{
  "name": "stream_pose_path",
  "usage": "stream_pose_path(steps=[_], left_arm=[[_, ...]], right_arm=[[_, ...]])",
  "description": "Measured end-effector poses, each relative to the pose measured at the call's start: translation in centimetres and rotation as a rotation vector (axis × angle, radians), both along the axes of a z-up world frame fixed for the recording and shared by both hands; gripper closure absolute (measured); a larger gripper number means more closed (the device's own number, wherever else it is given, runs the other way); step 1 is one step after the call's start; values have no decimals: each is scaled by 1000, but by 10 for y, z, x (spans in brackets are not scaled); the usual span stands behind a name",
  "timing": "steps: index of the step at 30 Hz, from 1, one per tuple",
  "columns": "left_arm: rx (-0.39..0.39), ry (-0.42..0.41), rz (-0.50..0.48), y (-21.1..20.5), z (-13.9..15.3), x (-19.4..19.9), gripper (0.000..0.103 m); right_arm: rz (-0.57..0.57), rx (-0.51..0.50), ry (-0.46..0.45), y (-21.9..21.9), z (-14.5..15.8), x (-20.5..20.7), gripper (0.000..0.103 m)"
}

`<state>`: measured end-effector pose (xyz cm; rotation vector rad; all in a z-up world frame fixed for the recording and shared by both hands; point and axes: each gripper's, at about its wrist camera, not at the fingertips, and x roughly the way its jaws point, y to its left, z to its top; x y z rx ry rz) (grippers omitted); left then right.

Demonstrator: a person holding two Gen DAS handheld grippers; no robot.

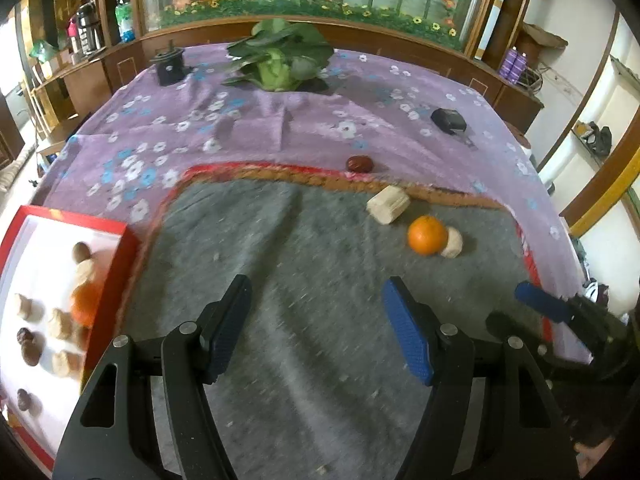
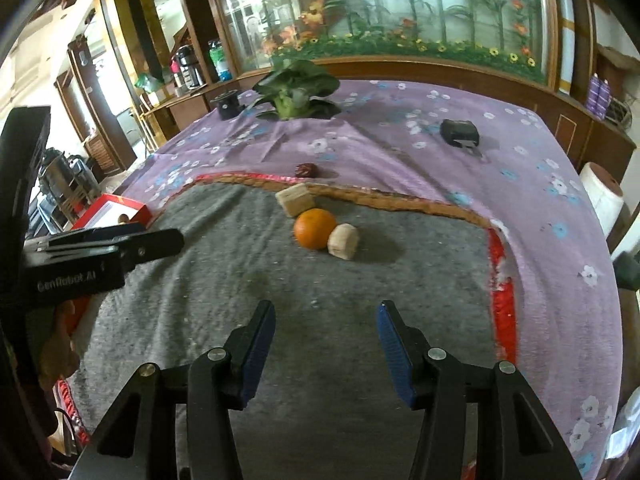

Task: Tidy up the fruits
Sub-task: 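Lower both open tools toward the orange and beige cookies on the felt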

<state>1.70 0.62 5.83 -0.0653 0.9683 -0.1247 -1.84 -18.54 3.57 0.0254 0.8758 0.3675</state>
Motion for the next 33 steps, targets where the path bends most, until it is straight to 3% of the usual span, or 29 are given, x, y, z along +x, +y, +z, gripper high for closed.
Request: stream_pose_path(steps=[5, 11, 20, 28, 31, 33], left_arm=[[-7, 13, 0, -15, 0, 17, 34], [16, 26, 38, 1, -3, 17, 34], [26, 33, 116, 46, -8, 11, 34], [6, 47, 159, 65, -15, 11, 34], [5, 40, 145, 61, -12, 10, 34], [2, 32, 124, 55, -10, 9, 34]], right_arm=[[12, -5, -12, -4, 5, 15, 51], [45, -74, -44, 16, 17, 65, 45], [96, -188, 21, 46, -9, 134, 45], [262, -159, 15, 89, 4, 99, 45], [246, -192, -13, 88, 8, 88, 45], [210, -160, -20, 74, 15, 82, 45]])
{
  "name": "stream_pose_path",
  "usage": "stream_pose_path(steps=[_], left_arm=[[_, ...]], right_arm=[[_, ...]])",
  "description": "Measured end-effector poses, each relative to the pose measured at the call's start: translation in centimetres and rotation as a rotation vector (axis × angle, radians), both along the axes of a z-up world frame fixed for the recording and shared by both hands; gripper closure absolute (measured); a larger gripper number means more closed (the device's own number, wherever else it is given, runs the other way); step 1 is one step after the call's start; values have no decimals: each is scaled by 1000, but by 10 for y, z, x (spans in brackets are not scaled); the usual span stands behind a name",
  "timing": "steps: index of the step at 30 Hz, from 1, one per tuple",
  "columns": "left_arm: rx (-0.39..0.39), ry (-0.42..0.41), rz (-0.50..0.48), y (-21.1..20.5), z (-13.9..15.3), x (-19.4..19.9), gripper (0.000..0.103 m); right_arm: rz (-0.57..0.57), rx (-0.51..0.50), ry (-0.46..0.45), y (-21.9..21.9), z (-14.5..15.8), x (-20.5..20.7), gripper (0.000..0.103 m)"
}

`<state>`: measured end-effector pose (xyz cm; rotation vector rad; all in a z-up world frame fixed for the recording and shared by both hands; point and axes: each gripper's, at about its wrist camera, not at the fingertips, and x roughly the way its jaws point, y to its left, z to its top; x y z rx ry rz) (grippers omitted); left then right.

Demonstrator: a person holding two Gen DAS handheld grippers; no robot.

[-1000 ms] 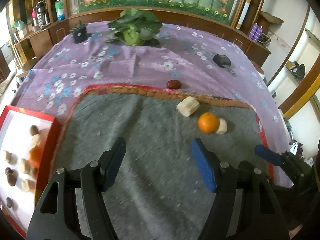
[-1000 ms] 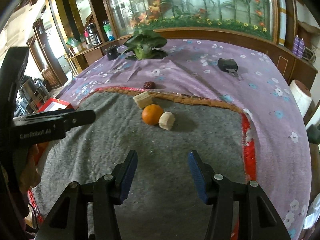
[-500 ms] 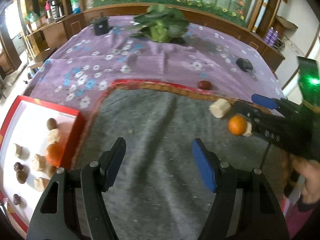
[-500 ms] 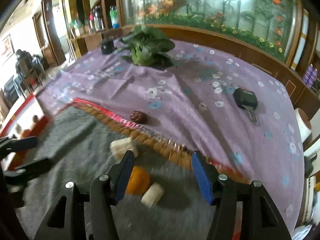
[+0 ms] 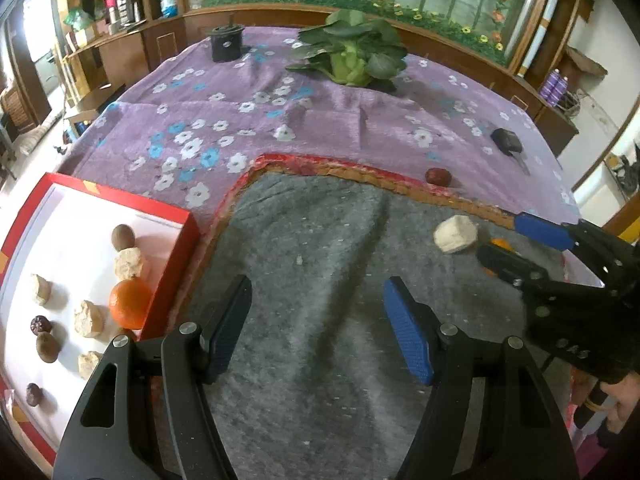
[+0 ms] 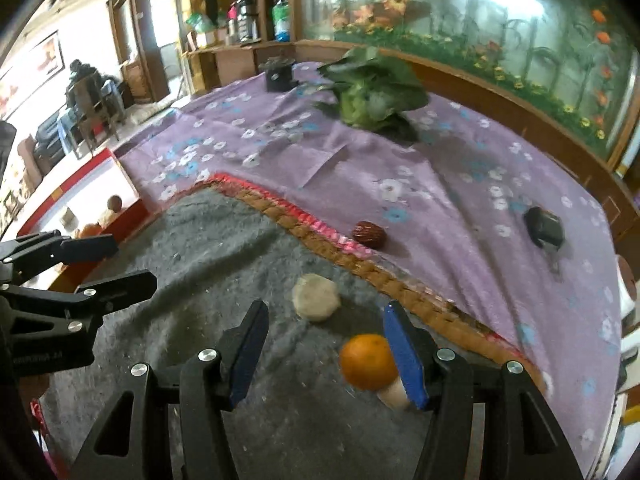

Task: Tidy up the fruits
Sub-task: 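Lower both open tools toward the orange and beige cookies on the felt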

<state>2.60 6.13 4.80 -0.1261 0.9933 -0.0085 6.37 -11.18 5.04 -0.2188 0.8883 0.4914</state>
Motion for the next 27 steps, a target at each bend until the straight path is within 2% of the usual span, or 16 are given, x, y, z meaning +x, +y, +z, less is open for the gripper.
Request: stream_pose_path(steps=[5, 12, 20, 27], left_arm=[[-11, -8, -58, -22, 0, 5, 34], [-18, -7, -151, -59, -3, 24, 34], [43, 12, -236, -81, -15, 45, 34], [65, 17, -285, -88, -25, 54, 34]], right_arm=[[-93, 61, -5, -46, 7, -21, 44], [-180, 108, 42, -87, -9, -36, 43], [-177, 132, 66, -95, -20, -37, 43], [-164, 137, 67, -94, -21, -34, 43]])
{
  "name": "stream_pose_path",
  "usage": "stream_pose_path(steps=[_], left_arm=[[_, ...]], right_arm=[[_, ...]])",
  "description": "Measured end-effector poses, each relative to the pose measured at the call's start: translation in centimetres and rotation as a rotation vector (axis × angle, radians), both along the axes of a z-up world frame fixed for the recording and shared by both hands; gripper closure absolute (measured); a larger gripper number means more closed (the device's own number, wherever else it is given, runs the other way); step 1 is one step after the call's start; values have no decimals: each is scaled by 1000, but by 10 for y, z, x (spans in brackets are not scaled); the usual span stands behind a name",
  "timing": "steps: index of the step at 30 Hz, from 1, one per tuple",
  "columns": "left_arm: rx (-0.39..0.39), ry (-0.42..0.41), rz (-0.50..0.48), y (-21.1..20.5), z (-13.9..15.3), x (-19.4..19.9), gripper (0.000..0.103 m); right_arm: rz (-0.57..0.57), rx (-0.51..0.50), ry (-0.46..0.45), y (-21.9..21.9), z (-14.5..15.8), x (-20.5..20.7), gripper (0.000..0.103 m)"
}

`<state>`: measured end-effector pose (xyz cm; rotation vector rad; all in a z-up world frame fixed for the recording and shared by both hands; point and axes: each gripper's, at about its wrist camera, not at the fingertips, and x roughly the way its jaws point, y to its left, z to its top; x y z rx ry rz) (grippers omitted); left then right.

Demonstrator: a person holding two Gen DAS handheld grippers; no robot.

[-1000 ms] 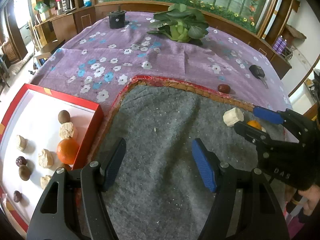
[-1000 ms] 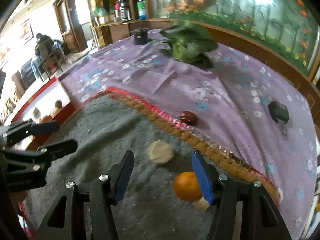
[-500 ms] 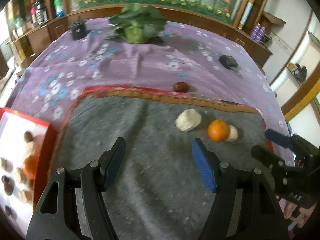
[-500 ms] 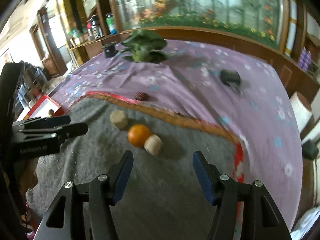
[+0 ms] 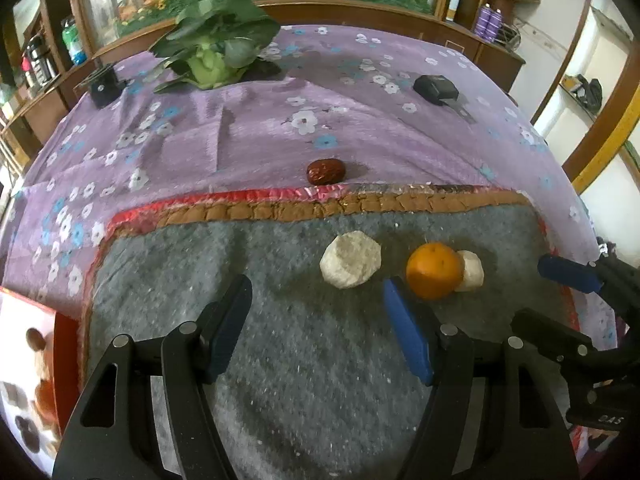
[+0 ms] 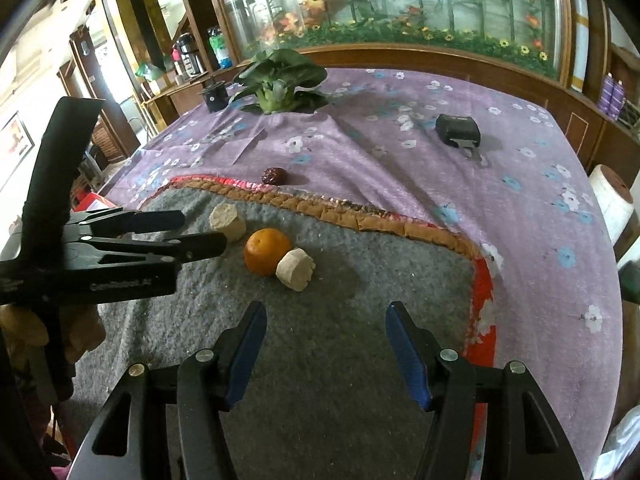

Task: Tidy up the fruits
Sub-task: 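Lower both open tools toward the orange and beige cookies on the felt, then grasp a beige cookie with the left tool while the right tool grasps an orange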

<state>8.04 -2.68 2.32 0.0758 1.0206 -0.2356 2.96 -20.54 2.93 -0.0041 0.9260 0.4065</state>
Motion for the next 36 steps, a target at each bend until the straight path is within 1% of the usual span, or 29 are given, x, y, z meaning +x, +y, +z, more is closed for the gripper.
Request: stream_pose_path(steps=[5, 13, 15, 16, 17, 18, 19, 20, 22, 25, 28, 32, 36], left_arm=[[-6, 10, -8, -3, -7, 9, 34], [6, -6, -14, -6, -10, 14, 35], [17, -12, -16, -8, -11, 14, 43], [20, -12, -16, -9, -12, 15, 49], [22, -18, -19, -9, -12, 14, 58], [16, -20, -40, -11, -11, 13, 64], [15, -22, -54, -12, -10, 12, 73], [22, -28, -62, -14, -9, 11, 77], [29, -36, -63, -15, -9, 8, 78], [8, -30, -39, -9, -5, 5, 78], [9, -51, -11, -1, 3, -2, 78], [-7, -72, 27, 15, 15, -13, 78], [-17, -72, 56, 27, 21, -23, 78]], right_arm=[[2, 0, 10, 0, -3, 1, 43], [0, -4, 26, -1, -8, 4, 42], [0, -6, 28, -1, -9, 5, 42], [0, -5, 29, -1, -9, 5, 42], [0, -3, 28, -1, -9, 5, 42], [0, -3, 28, -1, -9, 5, 42], [0, -1, 26, -1, -8, 5, 42], [1, 3, 23, -1, -8, 5, 42], [2, 7, 19, 0, -7, 5, 42], [15, 2, 16, 3, -6, 3, 42], [36, -3, 5, 8, -3, 2, 42], [81, -34, -12, 21, 2, 6, 43], [149, -61, -33, 39, 5, 16, 43]])
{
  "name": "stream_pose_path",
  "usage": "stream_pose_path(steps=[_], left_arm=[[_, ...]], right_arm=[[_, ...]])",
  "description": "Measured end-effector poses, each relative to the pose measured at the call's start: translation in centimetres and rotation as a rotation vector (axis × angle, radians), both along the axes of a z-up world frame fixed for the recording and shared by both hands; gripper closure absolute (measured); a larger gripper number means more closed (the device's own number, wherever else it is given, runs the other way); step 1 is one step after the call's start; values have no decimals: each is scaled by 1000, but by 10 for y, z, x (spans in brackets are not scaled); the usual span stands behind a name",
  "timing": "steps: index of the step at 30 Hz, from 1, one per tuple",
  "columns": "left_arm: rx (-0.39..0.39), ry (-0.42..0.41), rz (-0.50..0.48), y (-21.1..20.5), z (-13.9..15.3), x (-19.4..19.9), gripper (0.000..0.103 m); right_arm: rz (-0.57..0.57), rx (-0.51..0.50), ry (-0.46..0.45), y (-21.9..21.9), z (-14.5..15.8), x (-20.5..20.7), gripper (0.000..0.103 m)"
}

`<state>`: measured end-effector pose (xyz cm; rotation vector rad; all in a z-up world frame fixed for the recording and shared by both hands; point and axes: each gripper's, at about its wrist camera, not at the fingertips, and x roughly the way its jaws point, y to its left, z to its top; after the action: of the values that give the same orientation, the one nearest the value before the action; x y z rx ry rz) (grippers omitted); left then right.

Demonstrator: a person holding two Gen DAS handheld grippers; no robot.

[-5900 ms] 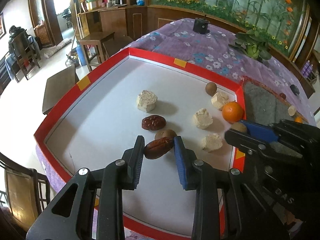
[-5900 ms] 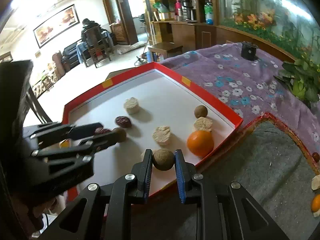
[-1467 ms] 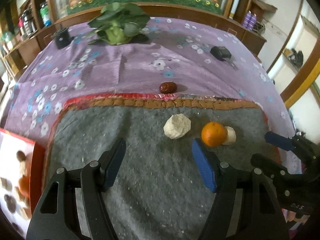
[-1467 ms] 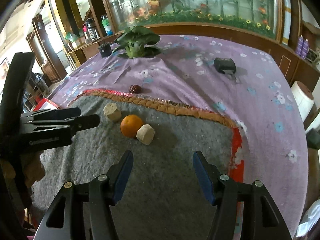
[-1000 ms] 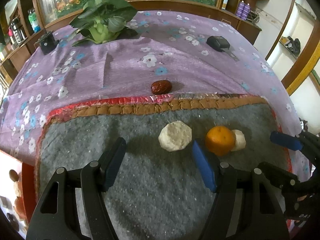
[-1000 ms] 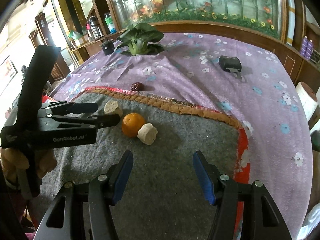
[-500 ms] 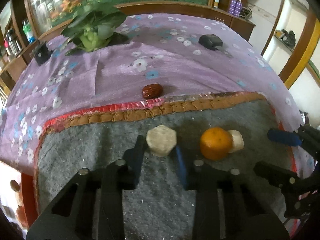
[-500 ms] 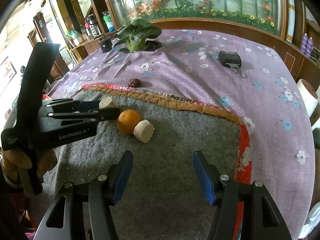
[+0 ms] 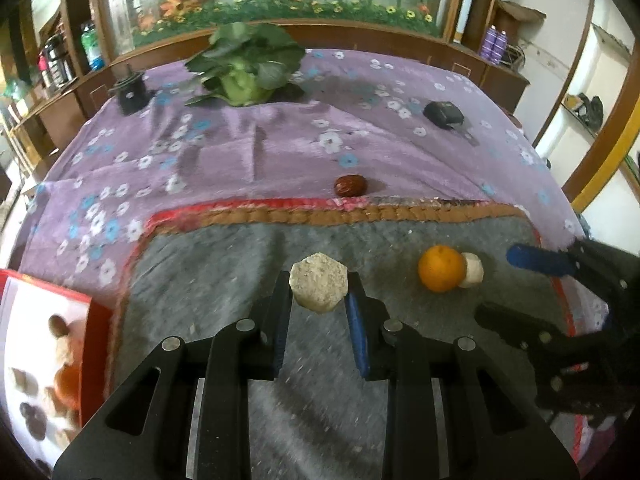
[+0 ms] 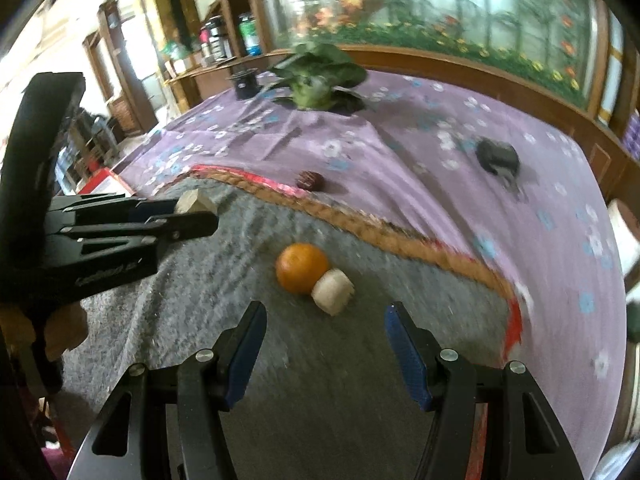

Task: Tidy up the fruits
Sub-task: 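Grasp a beige cookie with the left tool while the right tool grasps an orange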

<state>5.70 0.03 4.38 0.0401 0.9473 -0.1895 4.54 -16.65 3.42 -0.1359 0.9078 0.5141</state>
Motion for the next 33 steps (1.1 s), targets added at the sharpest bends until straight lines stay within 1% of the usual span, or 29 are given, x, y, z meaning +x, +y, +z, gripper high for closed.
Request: stream_pose_path(steps=[3, 7, 8, 9, 10, 16, 23, 27, 32, 33], left_arm=[[-2, -4, 22, 8, 2, -8, 78], [-4, -9, 33, 15, 4, -14, 78], [-5, -9, 34, 17, 5, -15, 78], [-6, -10, 33, 18, 5, -15, 78], [-6, -12, 37, 19, 5, -15, 78], [-14, 6, 60, 26, 1, -17, 78], [-22, 4, 94, 39, 6, -27, 78], [-28, -15, 111, 49, 14, -39, 78], [-21, -28, 138, 65, 21, -55, 78], [-20, -29, 143, 67, 21, -57, 78]], right_arm=[[57, -33, 0, 15, -3, 13, 43], [112, -84, 21, 28, -12, 27, 43], [118, -107, 28, 30, -16, 31, 47], [127, -120, 39, 32, -19, 34, 58], [135, -133, 47, 34, -22, 37, 60], [131, -134, 47, 37, -20, 39, 63], [91, -39, 21, 37, 1, 16, 63], [93, 12, 6, 47, 10, -4, 63], [105, 77, 9, 64, 15, -26, 63], [111, 89, 13, 68, 16, -30, 65]])
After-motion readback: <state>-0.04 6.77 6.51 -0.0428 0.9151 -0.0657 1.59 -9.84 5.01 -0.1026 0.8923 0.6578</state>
